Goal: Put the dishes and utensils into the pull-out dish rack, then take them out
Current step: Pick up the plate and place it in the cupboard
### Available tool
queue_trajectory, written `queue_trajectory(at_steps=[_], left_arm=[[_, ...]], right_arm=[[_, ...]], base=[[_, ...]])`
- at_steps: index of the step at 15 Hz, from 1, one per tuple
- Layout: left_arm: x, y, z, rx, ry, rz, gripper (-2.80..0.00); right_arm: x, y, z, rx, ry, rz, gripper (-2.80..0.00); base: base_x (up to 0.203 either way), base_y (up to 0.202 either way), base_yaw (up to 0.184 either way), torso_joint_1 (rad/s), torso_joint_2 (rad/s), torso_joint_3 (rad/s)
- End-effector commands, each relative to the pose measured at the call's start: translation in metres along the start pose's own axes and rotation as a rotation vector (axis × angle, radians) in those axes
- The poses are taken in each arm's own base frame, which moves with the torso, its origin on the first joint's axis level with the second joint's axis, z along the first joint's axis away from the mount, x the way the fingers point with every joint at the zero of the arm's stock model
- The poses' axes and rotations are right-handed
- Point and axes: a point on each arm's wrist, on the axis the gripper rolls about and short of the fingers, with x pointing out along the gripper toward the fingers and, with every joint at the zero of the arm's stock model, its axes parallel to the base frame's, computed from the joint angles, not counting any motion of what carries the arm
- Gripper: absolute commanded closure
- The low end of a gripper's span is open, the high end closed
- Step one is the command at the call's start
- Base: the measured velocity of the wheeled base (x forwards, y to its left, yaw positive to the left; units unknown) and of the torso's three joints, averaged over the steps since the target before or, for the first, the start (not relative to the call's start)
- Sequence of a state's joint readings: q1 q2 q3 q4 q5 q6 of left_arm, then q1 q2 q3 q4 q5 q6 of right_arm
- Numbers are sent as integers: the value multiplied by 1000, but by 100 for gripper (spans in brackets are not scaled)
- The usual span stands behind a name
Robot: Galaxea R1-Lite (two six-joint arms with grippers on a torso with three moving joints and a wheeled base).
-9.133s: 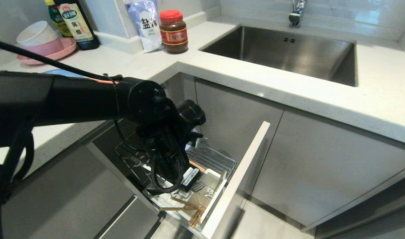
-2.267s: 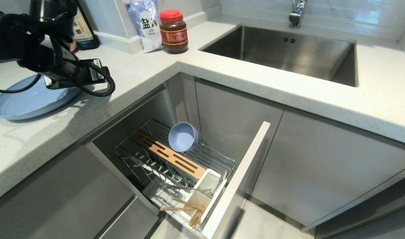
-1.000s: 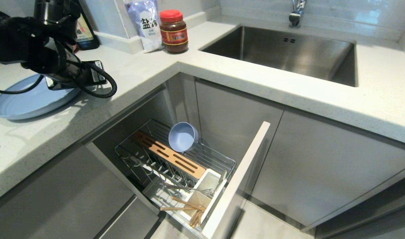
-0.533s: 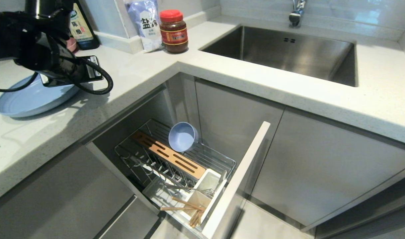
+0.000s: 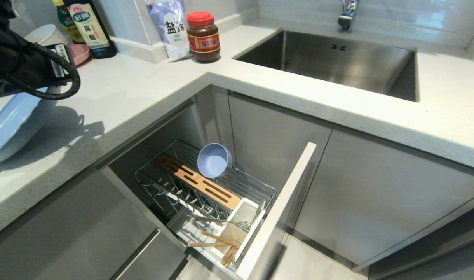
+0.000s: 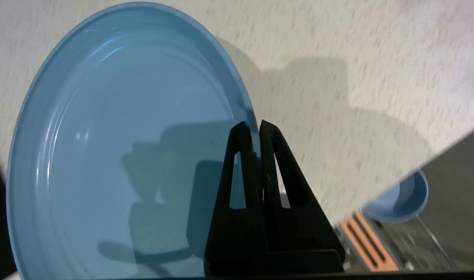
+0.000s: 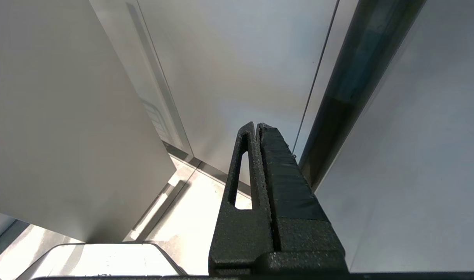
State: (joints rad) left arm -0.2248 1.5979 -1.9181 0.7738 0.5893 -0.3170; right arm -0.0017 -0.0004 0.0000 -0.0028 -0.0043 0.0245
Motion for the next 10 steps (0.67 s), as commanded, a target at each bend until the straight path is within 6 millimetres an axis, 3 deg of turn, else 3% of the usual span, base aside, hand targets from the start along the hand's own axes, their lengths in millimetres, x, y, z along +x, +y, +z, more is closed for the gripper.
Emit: queue_trajectory(at_steps=[1, 6, 10], left_arm=[[-29, 17, -8, 26, 74, 6, 0], [-83, 30, 6, -88, -48, -256, 0], [-102, 33, 12, -190, -100, -362, 0]], right_arm=[[0, 0, 0, 0, -3, 0, 0], [0, 0, 0, 0, -3, 0, 0], [0, 0, 0, 0, -3, 0, 0]], base=[[0, 0, 0, 0, 0, 0], [0, 0, 0, 0, 0, 0], [0, 0, 0, 0, 0, 0]])
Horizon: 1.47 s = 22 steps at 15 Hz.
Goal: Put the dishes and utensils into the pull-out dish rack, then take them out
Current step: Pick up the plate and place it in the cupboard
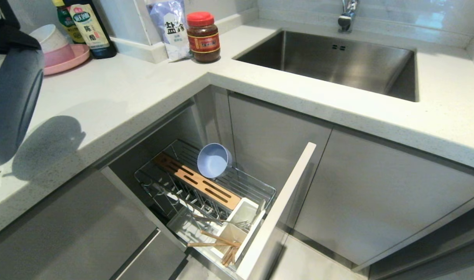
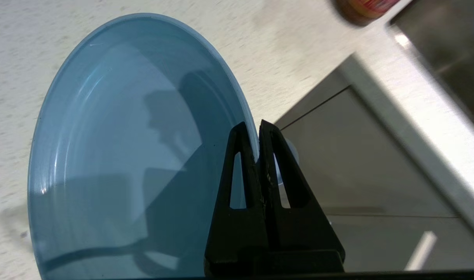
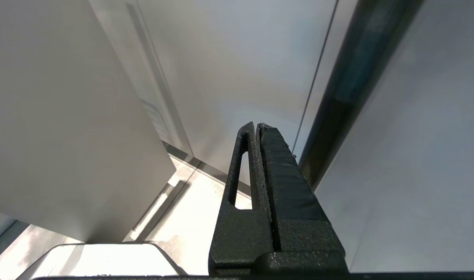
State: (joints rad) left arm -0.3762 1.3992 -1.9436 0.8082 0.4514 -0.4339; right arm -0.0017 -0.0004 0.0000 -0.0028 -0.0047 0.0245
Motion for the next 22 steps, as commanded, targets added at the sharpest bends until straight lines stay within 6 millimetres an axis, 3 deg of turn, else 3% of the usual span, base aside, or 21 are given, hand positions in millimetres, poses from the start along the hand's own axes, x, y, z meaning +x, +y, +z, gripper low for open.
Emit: queue_trajectory(at_steps=[1, 4, 8, 15, 17, 22], left_arm=[[-12, -3, 6, -54, -58, -66, 0], [-13, -16, 17, -181, -161, -163, 0], [-8, -40, 4, -239, -102, -271, 0], [-9, -91, -43, -292, -52, -409, 0], [-4, -109, -59, -299, -64, -400, 0], [23, -131, -105, -302, 2, -382, 0]], right_arm=[[0, 0, 0, 0, -3, 0, 0], [0, 0, 0, 0, -3, 0, 0], [0, 0, 0, 0, -3, 0, 0], [0, 0, 0, 0, -3, 0, 0], [0, 0, 0, 0, -3, 0, 0], [0, 0, 0, 0, -3, 0, 0]], base=[[0, 0, 0, 0, 0, 0], [0, 0, 0, 0, 0, 0], [0, 0, 0, 0, 0, 0], [0, 0, 0, 0, 0, 0], [0, 0, 0, 0, 0, 0], [0, 0, 0, 0, 0, 0]])
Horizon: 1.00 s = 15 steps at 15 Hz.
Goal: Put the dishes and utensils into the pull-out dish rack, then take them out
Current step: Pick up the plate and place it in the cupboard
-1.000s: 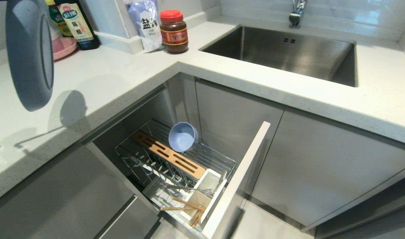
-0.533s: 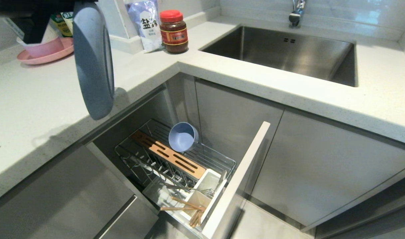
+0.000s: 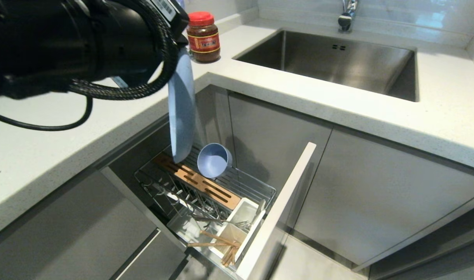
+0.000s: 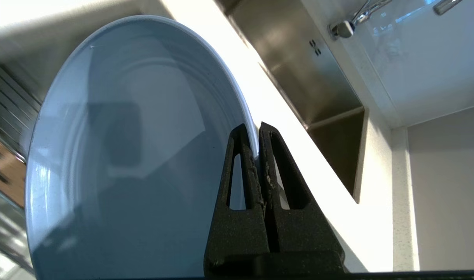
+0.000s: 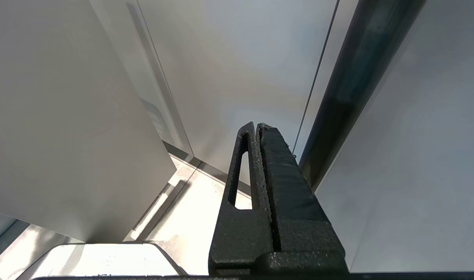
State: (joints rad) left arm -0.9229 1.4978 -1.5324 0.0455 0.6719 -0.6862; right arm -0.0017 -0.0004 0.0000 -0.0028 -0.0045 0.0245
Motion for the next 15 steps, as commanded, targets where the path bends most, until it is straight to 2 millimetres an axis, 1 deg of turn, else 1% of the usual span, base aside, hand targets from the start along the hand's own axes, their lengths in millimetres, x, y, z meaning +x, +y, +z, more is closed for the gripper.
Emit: queue_trajectory(at_steps=[1, 3, 5, 8, 11, 15], left_arm=[[21, 1, -31, -27, 53, 42, 0], [29, 2, -48, -59, 84, 62, 0], [35, 6, -65, -87, 112, 94, 0], [39, 10, -78, -162, 95, 150, 0], [41, 14, -83, -203, 47, 201, 0], [39, 39, -99, -278, 56, 282, 0]], right_arm=[[0, 0, 0, 0, -3, 0, 0], [0, 0, 0, 0, -3, 0, 0], [0, 0, 0, 0, -3, 0, 0], [0, 0, 0, 0, -3, 0, 0], [0, 0, 0, 0, -3, 0, 0], [0, 0, 0, 0, -3, 0, 0]], base=[[0, 0, 0, 0, 0, 0], [0, 0, 0, 0, 0, 0], [0, 0, 0, 0, 0, 0], [0, 0, 0, 0, 0, 0], [0, 0, 0, 0, 0, 0], [0, 0, 0, 0, 0, 0]])
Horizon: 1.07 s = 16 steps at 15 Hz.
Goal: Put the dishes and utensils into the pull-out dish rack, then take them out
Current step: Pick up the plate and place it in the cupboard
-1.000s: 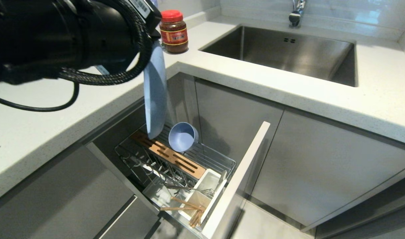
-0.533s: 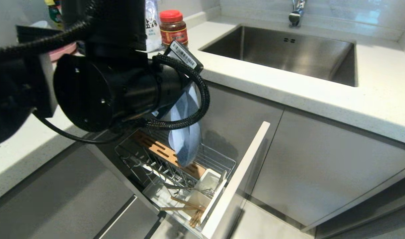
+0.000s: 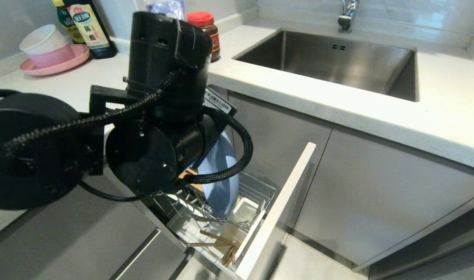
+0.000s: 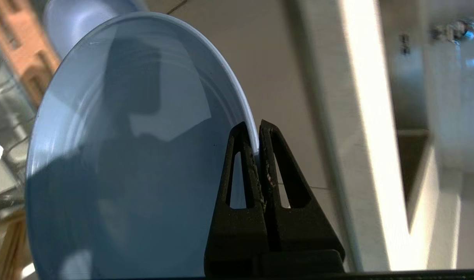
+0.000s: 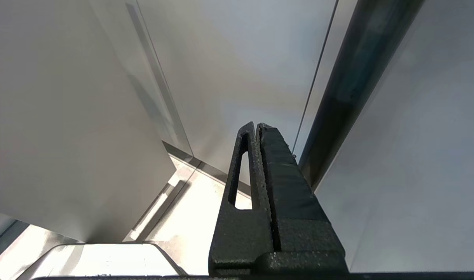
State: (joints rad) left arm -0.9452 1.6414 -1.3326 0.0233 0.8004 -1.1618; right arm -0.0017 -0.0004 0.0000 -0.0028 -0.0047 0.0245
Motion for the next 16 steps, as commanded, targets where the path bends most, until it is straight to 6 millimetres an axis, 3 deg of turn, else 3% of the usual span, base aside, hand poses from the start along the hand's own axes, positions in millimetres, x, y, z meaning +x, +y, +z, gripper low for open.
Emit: queue_trajectory(at_steps=[1, 5, 12, 16], left_arm=[[4, 16, -1, -58, -10, 47, 0], [18, 34, 10, -177, -81, 66, 0], [36, 45, 24, -254, -171, 49, 0], [44, 53, 19, -241, -174, 75, 0]], right_arm=[[0, 0, 0, 0, -3, 0, 0], [0, 0, 0, 0, -1, 0, 0], [0, 0, 0, 0, -3, 0, 0], [0, 0, 0, 0, -3, 0, 0]], base=[[0, 0, 0, 0, 0, 0], [0, 0, 0, 0, 0, 0], [0, 0, 0, 0, 0, 0], [0, 0, 0, 0, 0, 0]])
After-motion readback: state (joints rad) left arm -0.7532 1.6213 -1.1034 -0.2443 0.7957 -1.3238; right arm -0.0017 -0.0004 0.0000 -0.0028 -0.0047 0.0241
